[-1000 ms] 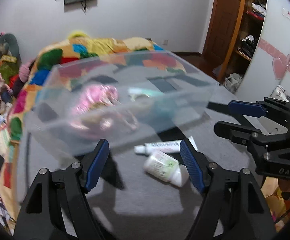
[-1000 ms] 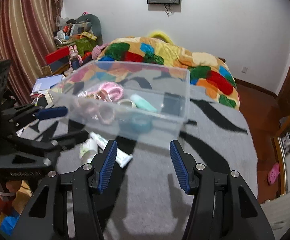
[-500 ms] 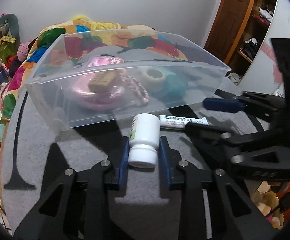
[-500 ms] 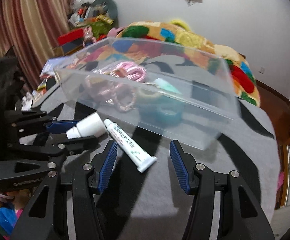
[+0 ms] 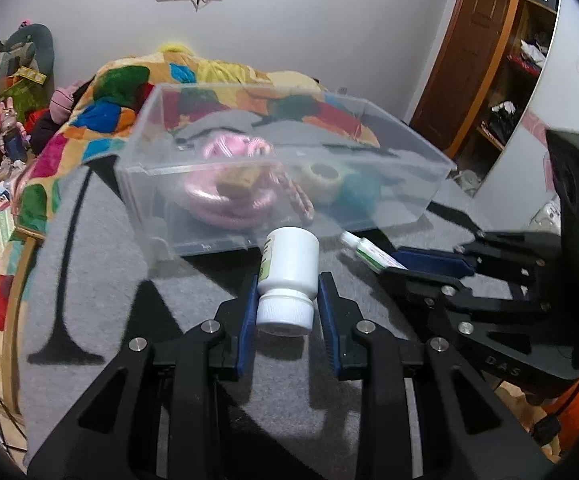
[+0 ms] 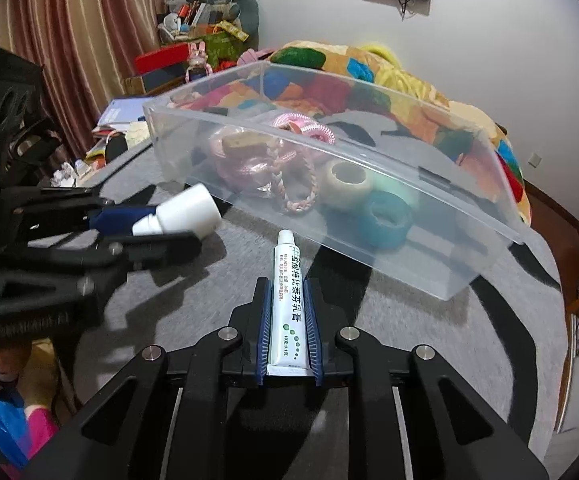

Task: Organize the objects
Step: 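Grasp the white pill bottle with the left tool while the right tool grasps the ointment tube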

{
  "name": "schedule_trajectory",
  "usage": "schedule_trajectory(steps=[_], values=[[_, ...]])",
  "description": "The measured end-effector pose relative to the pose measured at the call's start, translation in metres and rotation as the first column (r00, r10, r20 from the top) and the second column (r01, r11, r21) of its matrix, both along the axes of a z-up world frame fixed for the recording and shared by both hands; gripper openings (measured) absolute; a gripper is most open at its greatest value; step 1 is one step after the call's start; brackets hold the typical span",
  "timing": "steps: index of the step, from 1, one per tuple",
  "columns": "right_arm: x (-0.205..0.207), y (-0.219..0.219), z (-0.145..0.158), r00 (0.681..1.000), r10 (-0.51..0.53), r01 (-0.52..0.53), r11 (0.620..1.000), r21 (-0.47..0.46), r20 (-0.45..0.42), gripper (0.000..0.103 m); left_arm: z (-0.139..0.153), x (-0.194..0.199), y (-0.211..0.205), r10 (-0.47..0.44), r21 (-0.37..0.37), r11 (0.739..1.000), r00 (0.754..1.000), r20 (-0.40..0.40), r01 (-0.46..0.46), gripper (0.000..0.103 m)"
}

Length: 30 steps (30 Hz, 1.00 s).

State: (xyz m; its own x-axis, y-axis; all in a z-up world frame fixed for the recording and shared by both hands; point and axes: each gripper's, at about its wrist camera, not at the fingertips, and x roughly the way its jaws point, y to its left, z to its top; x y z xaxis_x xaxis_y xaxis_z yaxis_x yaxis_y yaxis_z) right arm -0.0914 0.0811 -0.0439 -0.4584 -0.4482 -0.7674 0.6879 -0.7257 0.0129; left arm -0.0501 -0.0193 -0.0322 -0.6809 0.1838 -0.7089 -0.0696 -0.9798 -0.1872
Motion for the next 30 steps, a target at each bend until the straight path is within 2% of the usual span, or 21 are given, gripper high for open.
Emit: schedule_trajectory(steps=[11,17,22,30], values=[[0.010,0.027,0.058,0.995,-0.070,0.058,0.986,-0.157,-0.070,0.015,0.048,0.003,-0.007,0.011,0.001,1.000,0.992,-0.124,-0.011,0.029],[-0.001,0.027,0.082,0.988,-0.123,0.101,0.973,-0.210,-0.092,0.015,0.066,-0.012,-0.010,0.007,0.002,1.000,0.988,-0.155,-0.006,0.029],[-0.024,0.021,0.084,0.979,-0.177,0.154,0.968,-0.200,-0.100,0.015,0.065,-0.038,-0.010,-0.008,0.003,1.000,0.991,-0.131,0.008,0.029],[-0.081,0.019,0.054,0.958,-0.284,0.277,0.954,-0.117,-0.047,0.015,0.043,-0.081,-0.001,-0.002,-0.048,0.999,0.998,-0.069,-0.001,0.029]])
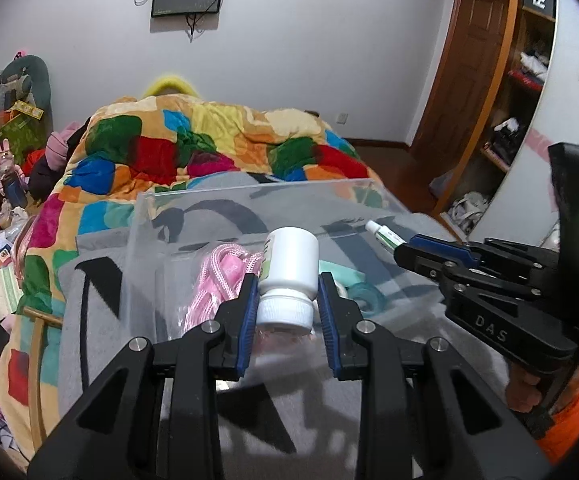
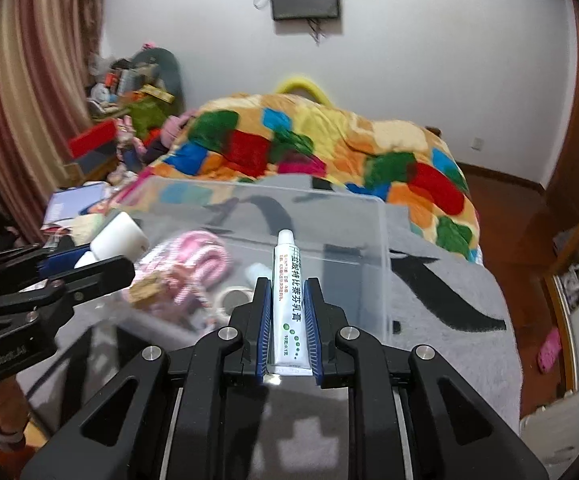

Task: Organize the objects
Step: 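Grasp the white pill bottle with the left tool while the right tool grasps the ointment tube, then release the pill bottle and ointment tube into the clear box with both tools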

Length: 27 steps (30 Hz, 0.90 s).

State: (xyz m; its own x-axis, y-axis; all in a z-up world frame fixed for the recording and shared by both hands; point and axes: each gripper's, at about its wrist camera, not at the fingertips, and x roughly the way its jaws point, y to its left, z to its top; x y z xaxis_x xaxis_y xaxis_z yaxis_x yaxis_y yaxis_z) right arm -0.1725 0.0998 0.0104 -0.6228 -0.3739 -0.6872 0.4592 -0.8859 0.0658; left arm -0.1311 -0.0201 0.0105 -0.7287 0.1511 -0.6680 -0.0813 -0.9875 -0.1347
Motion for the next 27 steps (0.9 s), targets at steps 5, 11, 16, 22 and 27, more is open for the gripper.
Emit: schedule_trajectory(steps=[5,11,16,22,27], values=[[-0.009,-0.003,-0.012,1.000,-0.002,0.002,1.000,0.009,0.027,0.015,-0.017,-0.016,0.002,-0.008,-0.001,1.000,0.998,0.058,0.008,0.029],[-0.002,-0.006,-0.016,1.000,0.017,-0.018,0.999,0.030,0.020,0.020,-0.016,-0.007,0.004,-0.021,-0.002,1.000,0.999,0.047,0.021,0.030],[0.008,-0.001,-0.007,0.999,0.032,-0.032,0.999,0.000,0.008,0.024,-0.001,0.011,0.006,-0.028,-0.024,0.999,1.000,-0.007,0.028,0.030],[0.034,0.004,0.015,0.997,0.072,-0.073,0.996,-0.053,-0.036,0.030,0.014,0.038,0.005,-0.022,-0.046,0.999,0.997,-0.072,0.019,0.031],[0.061,0.012,0.027,0.993,0.071,-0.079,0.993,-0.092,-0.096,0.058,0.015,0.057,0.001,-0.015,-0.036,0.999,0.995,-0.094,0.011,0.046]])
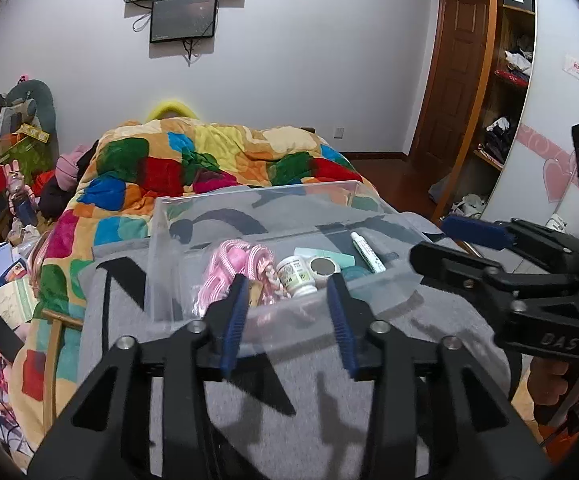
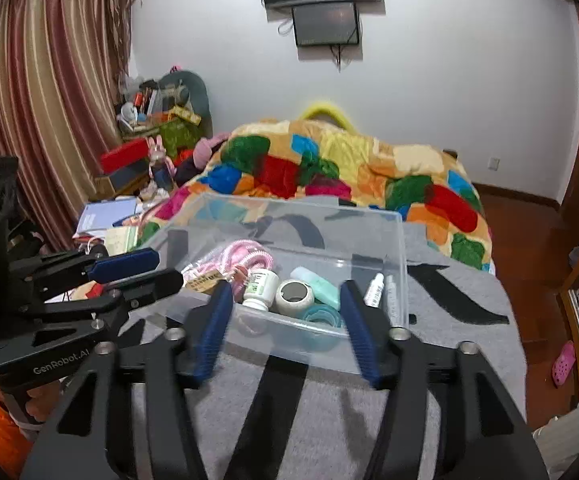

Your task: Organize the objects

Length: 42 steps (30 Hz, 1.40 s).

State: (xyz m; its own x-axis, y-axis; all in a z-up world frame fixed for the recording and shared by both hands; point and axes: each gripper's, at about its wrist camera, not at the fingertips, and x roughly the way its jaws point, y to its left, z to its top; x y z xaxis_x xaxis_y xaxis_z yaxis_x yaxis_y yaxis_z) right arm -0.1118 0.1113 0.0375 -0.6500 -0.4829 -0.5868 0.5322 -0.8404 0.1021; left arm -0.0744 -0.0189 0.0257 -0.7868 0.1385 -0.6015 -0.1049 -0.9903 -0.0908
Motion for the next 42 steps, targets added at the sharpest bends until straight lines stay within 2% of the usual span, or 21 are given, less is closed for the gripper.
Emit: schedule_trajectory(steps=[2,6,8,15,20,42], values=[[0.010,0.002,0.002,1.000,-0.002,0.002,1.000,-0.001,-0.021,0.064,-0.001,0.007,-0.001,0.006,0.003,1.000,1.000,-0.014,-0.006,0.054],[0.025,0.005,0.000,0.998,-0.011,0.011,1.000,-0.005,-0.057,0.079,-0.005,0.018,-0.002,0.007,0.017,1.000,1.000,-0.025,-0.006,0.064],[0.029,0.006,-0.003,0.997,-0.015,0.016,1.000,0.001,-0.070,0.081,-0.009,0.022,-0.002,0.006,0.024,1.000,1.000,-0.023,-0.006,0.070],[0.035,0.011,-0.022,0.999,-0.017,0.018,1.000,0.007,-0.034,0.081,-0.022,0.027,-0.003,0.017,0.038,0.999,1.000,-0.003,-0.017,0.078],[0.036,0.012,-0.032,1.000,-0.014,0.014,1.000,0.018,-0.022,0.081,-0.030,0.028,0.000,0.034,0.025,0.999,0.999,0.009,-0.034,0.078],[0.038,0.013,-0.033,1.000,-0.008,0.008,1.000,0.010,-0.015,0.081,-0.029,0.036,0.001,0.041,0.028,0.999,0.999,-0.008,-0.040,0.083]])
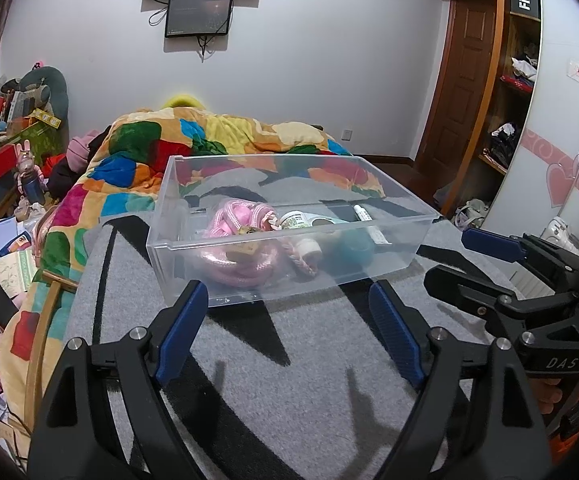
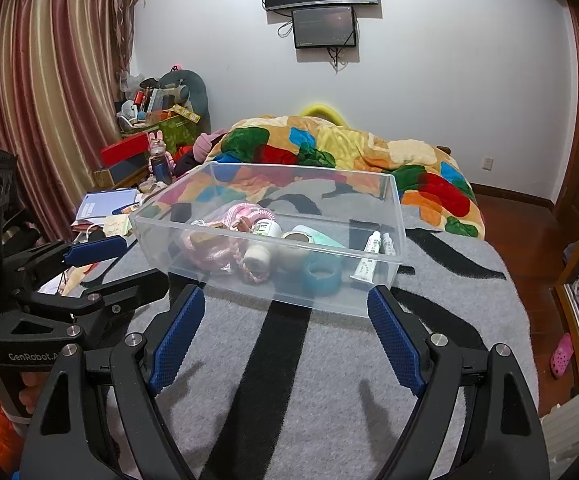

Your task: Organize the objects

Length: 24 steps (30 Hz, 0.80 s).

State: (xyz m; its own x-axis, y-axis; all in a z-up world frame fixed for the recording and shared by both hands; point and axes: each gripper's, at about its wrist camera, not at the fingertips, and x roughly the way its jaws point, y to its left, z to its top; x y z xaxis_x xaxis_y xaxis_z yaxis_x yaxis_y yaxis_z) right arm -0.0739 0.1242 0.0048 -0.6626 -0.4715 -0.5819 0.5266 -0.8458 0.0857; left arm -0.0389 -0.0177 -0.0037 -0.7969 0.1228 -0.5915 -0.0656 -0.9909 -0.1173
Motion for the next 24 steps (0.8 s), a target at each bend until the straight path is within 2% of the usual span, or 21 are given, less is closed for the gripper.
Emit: schedule_trajectory(steps=[24], values=[[0.0049,-0.0006,0.0012,1.000,-0.006,0.006,1.000,-0.021,0.009,0.081,0.0024,0.0044,0.0010,-0.002,0.014,1.000,1.000,-0.008,0.002,0.084]])
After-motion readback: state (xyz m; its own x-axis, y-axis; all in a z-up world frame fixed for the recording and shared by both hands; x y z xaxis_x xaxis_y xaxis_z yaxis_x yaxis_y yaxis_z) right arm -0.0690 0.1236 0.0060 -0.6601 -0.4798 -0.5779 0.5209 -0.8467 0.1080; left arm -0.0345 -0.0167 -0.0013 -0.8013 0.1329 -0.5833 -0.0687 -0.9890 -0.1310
